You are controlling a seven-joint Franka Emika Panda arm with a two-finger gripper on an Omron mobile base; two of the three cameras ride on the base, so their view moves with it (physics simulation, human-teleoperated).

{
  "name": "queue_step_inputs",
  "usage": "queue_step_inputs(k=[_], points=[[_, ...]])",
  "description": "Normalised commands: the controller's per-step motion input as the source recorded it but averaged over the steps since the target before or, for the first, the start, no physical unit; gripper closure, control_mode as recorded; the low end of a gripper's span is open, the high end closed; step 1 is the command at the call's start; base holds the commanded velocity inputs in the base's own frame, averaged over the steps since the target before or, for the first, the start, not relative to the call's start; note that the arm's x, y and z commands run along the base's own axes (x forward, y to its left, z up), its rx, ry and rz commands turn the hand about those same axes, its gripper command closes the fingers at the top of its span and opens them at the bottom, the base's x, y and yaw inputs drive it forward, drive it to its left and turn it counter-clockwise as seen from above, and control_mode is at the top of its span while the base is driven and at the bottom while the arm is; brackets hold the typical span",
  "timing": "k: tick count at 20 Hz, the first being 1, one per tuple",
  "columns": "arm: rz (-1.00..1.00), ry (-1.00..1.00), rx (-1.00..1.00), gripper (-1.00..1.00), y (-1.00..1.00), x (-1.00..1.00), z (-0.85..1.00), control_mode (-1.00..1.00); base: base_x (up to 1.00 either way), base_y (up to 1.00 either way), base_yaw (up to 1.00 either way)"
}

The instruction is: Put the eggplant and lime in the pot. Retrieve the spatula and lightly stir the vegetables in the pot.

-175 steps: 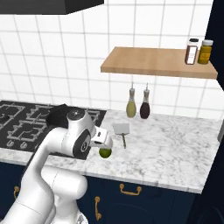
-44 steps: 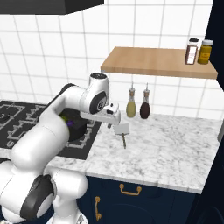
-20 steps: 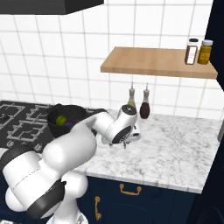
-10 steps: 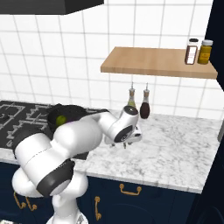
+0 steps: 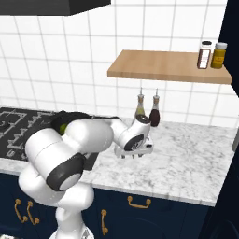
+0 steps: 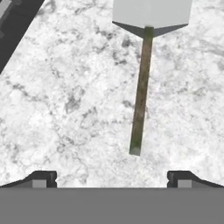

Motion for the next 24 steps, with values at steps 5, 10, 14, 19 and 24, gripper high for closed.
queue_step_inputs(k=[5, 10, 14, 19, 24], points=[[0.0, 0.02, 0.01, -1.0, -0.01, 0.24, -0.16, -1.0, 0.0, 0.0, 0.0], [0.0, 0.01, 0.01, -1.0, -0.07, 0.25, -0.06, -1.0, 0.0, 0.0, 0.0], [0.0, 0.02, 0.01, -1.0, -0.09, 0.11, -0.13, -1.0, 0.0, 0.0, 0.0], [0.0, 0.01, 0.01, -1.0, -0.03, 0.14, -0.15, -1.0, 0.0, 0.0, 0.0], [0.0, 0.01, 0.0, 1.0, 0.0, 0.02, -0.09, -1.0, 0.0, 0.0, 0.0]])
